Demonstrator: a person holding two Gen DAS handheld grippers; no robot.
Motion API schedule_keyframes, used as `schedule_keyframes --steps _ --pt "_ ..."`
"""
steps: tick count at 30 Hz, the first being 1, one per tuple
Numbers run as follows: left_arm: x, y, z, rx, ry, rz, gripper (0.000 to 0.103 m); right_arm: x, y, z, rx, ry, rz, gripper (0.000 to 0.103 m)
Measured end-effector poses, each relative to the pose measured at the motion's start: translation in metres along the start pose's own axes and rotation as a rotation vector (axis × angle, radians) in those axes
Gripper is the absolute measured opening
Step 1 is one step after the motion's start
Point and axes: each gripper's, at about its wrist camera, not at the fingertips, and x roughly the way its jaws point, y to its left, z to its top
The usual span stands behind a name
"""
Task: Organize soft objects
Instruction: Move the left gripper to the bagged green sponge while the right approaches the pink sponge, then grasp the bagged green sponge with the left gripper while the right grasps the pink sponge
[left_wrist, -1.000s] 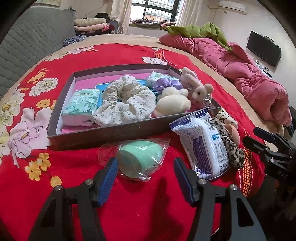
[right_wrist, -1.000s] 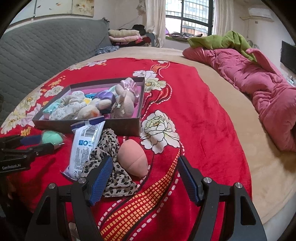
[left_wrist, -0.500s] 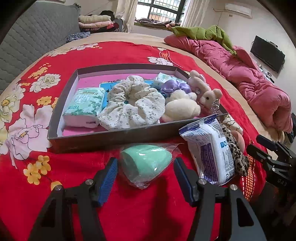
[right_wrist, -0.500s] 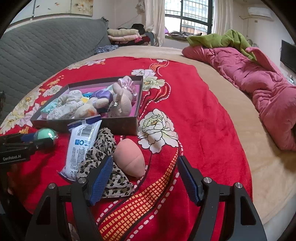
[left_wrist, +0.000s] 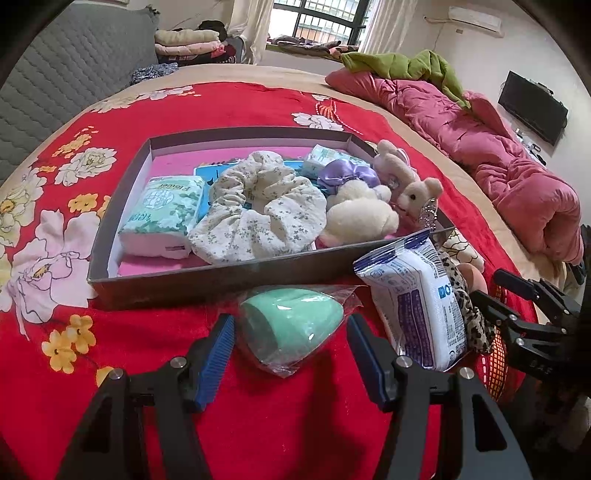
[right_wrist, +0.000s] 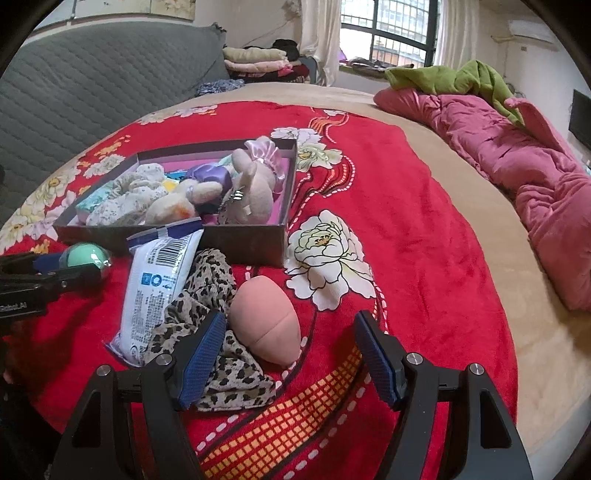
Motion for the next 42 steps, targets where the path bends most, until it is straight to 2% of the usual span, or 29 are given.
schedule_keyframes --steps 9,17,19,28,33,42 --pt "0.003 -0.002 0.001 0.0 0.001 -0.003 0.062 0.014 0.001 0.0 -0.01 -0.004 0.03 0.073" --pt "0.007 -0.003 0.002 -0.002 0.003 -0.001 0.062 0.02 0.001 0.001 0.01 -0.01 0.124 0.046" --pt "0.007 -0.004 0.002 -0.001 0.004 -0.001 0.062 0.019 0.002 0.002 0.01 -0.018 0.137 0.041" --pt "0.01 -0.004 0.002 0.0 0.01 -0.008 0.064 0.014 -0.016 0.005 0.111 -0.036 0.189 0.041" --pt "0.01 -0.003 0.003 -0.001 0.012 -0.011 0.064 0.012 -0.032 0.004 0.175 -0.044 0.185 0.041" --pt "0.013 -0.002 0.004 -0.005 0.016 -0.017 0.064 0.008 -0.042 0.004 0.185 -0.062 0.16 0.038"
